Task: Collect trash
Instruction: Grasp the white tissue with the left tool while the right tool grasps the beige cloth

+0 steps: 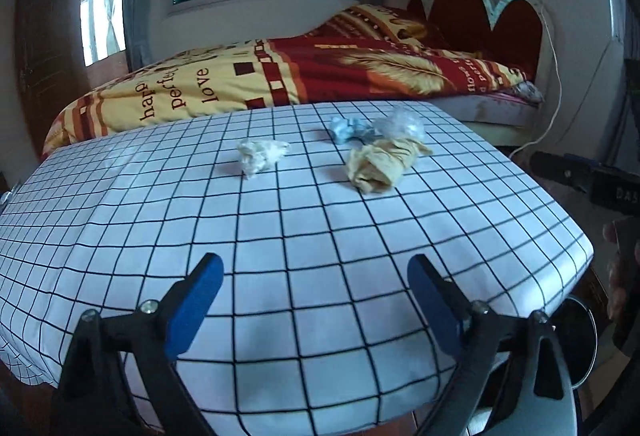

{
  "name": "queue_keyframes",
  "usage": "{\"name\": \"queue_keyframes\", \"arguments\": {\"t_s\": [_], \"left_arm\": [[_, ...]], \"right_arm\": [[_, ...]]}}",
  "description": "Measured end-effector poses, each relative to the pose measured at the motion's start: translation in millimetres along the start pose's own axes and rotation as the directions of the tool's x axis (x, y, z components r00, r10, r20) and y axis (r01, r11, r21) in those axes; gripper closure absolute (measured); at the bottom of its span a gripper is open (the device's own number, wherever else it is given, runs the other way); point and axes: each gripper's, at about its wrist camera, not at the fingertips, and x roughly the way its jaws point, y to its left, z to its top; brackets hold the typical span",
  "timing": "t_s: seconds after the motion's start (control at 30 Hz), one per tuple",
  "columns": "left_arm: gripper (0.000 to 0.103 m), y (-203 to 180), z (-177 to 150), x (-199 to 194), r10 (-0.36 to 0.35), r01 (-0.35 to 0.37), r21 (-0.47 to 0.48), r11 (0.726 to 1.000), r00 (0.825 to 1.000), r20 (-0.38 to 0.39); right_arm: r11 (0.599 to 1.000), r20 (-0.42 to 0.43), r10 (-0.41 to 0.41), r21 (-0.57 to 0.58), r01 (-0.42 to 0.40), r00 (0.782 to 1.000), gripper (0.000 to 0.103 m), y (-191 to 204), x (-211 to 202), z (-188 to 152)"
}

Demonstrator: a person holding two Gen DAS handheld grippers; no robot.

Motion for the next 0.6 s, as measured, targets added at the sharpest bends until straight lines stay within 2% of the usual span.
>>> {"name": "queue_keyframes", "arguments": {"t_s": [0.3,0.43,0.6], "left_arm": [[0.015,36.7,25.3,45.1,0.036,-0.037,-0.039,0.999,0.999,-0.032],[0.015,49.0,32.8,62.2,0.035,-0.038,-0.059,0.998,0.998,-0.043],[0.018,57.6,44.7,91.1,0.036,-0.039,-0.058,0.998,0.997,-0.063]], "right_arm": [[0.998,-0.091,0.067,0.025,-0.065,0.994,0.004,32.7,74.4,28.5],[0.994,-0.153,0.09,0.07,-0.08,0.984,0.01,45.8,117.9,33.5],[0.991,-0.238,0.102,0.11,-0.077,0.966,0.028,51.2,171.5,40.5]]}}
